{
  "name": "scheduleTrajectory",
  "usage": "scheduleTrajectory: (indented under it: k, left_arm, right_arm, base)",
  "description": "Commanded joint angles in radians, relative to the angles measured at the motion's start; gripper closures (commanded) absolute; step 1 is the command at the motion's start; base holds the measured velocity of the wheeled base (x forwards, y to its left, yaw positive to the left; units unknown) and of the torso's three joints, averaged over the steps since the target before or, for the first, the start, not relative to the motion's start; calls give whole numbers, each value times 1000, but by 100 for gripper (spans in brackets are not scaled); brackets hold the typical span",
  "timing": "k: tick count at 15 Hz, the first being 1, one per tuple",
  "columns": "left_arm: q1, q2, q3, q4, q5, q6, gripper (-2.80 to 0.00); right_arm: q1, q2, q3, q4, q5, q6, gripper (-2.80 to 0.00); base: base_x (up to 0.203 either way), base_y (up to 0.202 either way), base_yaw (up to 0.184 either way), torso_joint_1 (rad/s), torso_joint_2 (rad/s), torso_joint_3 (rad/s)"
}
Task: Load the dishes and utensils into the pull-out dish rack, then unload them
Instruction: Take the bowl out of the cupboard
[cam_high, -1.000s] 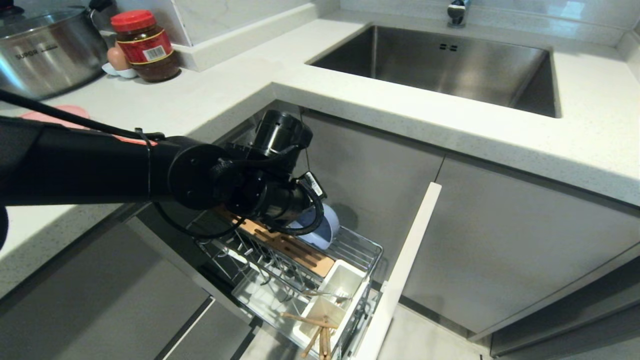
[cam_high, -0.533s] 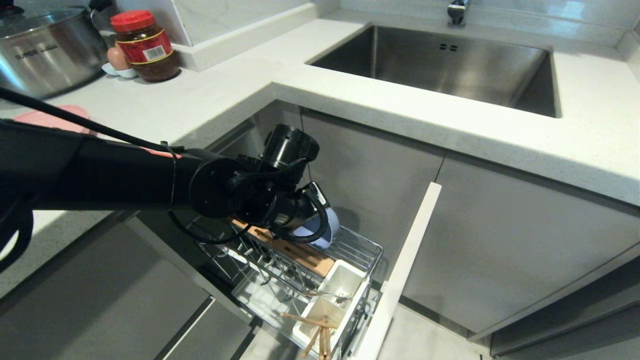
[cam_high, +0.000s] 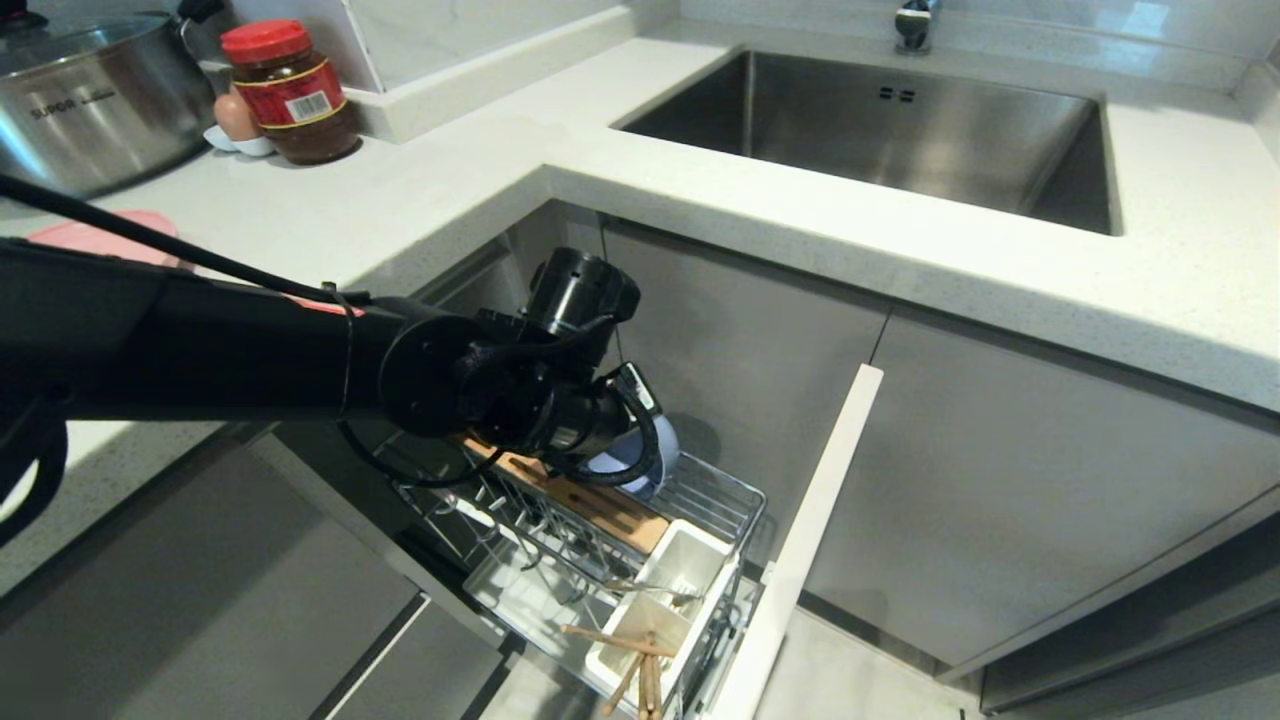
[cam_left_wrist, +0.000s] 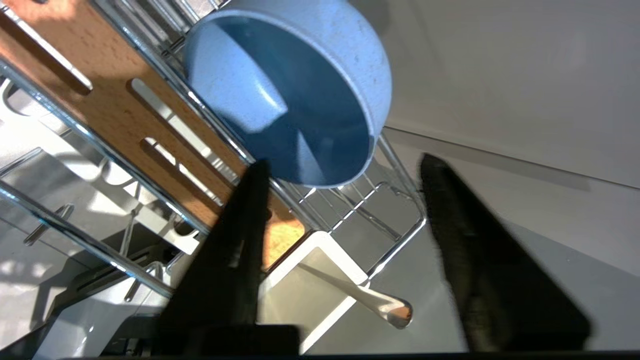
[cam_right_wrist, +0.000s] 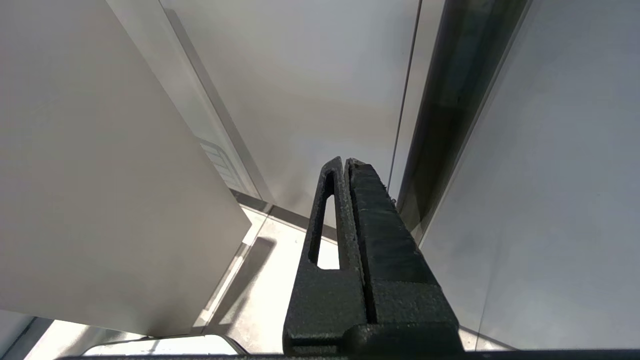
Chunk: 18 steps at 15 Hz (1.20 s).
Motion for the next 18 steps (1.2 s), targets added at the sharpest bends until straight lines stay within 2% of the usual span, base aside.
scheduleTrajectory:
  k: [1, 7, 18]
  left_arm:
    - [1, 13, -1, -27, 2, 8, -280]
    - [1, 97, -4, -119, 0, 65, -280]
    - [-3, 124, -23, -143, 5, 70, -280]
  right_arm:
    - [0, -3, 0, -1, 0, 1, 0]
    - [0, -3, 0, -1, 0, 1, 0]
    - [0, -3, 0, -1, 0, 1, 0]
  base:
    - [0, 0, 0, 0, 0, 0]
    - [0, 0, 0, 0, 0, 0]
    - [0, 0, 0, 0, 0, 0]
